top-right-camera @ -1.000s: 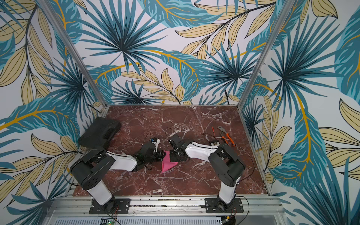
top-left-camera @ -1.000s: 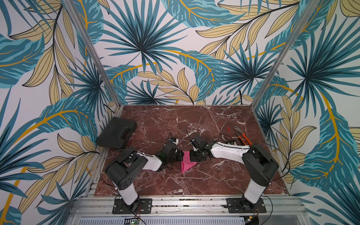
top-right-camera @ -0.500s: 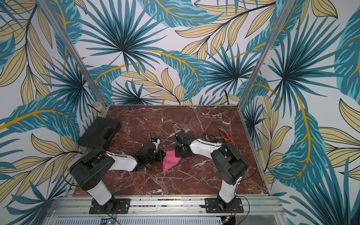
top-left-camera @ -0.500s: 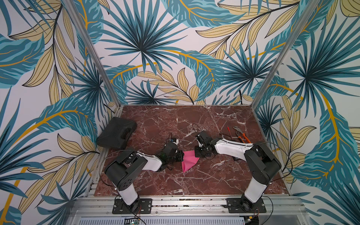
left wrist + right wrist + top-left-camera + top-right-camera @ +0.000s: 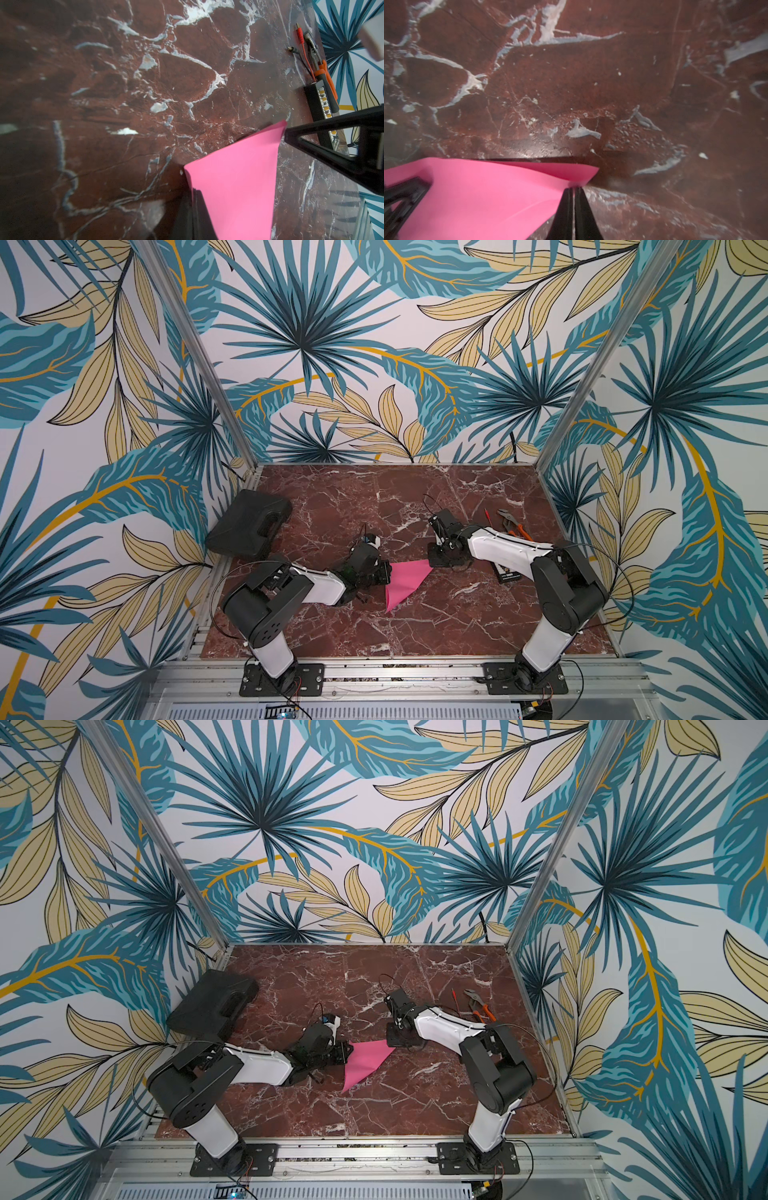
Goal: Fold the square paper diagonally
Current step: Fold the paper at the center of the board.
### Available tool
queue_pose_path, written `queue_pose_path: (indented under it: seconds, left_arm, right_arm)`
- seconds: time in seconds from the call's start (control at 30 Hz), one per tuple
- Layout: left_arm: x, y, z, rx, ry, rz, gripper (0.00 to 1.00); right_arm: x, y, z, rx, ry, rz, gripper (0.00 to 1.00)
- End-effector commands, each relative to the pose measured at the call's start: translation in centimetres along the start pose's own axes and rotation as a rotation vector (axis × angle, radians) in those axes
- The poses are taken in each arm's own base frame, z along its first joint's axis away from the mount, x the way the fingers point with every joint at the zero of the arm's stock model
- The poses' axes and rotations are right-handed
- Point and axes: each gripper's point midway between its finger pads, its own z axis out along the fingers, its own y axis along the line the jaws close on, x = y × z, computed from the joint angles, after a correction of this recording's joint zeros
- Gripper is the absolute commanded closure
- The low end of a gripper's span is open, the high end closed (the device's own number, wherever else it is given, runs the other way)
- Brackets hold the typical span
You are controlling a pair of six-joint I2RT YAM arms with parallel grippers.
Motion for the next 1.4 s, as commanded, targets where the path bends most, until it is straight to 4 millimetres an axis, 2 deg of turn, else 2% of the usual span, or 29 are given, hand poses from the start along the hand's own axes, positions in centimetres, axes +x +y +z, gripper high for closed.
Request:
queue_pose_path:
  seconds: [0.0,0.07,0.13,0.33,0.43,0.7,0.93,1.1,1.37]
  left_arm:
    - [0.7,1.5,-0.3,-0.068,0.027,-0.002,1.0]
    - [0.7,1.4,-0.3,-0.066,0.03,-0.003,1.0]
    - [0.6,1.4,-0.2,-0.064,0.029,-0.004,1.0]
    - [0.7,1.3,-0.2,-0.063,0.033,-0.002,1.0]
    - [0.6,1.3,-0.2,-0.065,0.034,-0.001,1.0]
    - [0.7,1.5,-0.2,-0.074,0.036,0.0,1.0]
    - [0.7,1.8,-0.3,-0.086,0.035,0.0,1.0]
    - [0.7,1.9,-0.6,-0.096,0.032,0.001,1.0]
    - [0.6,1.9,-0.5,-0.096,0.03,-0.005,1.0]
  right_arm:
    - [-0.9,0.4,-3.6,-0.006,-0.052,-0.019,0.88]
    - [-0.5,1.4,-4.5,-0.023,-0.064,-0.029,0.86]
    - [0.5,2.6,-4.5,-0.032,-0.06,-0.054,0.85]
    - [3.9,6.1,-1.3,-0.042,0.027,-0.114,0.85]
    - [5.0,6.7,0.0,-0.023,0.059,-0.138,0.85]
    - [6.2,5.0,2.3,0.064,0.104,-0.17,0.85]
    - [6.3,2.9,2.5,0.138,0.095,-0.178,0.85]
    - [5.4,1.9,2.4,0.16,0.078,-0.166,0.85]
    - [2.1,0.3,1.4,0.178,0.024,-0.143,0.85]
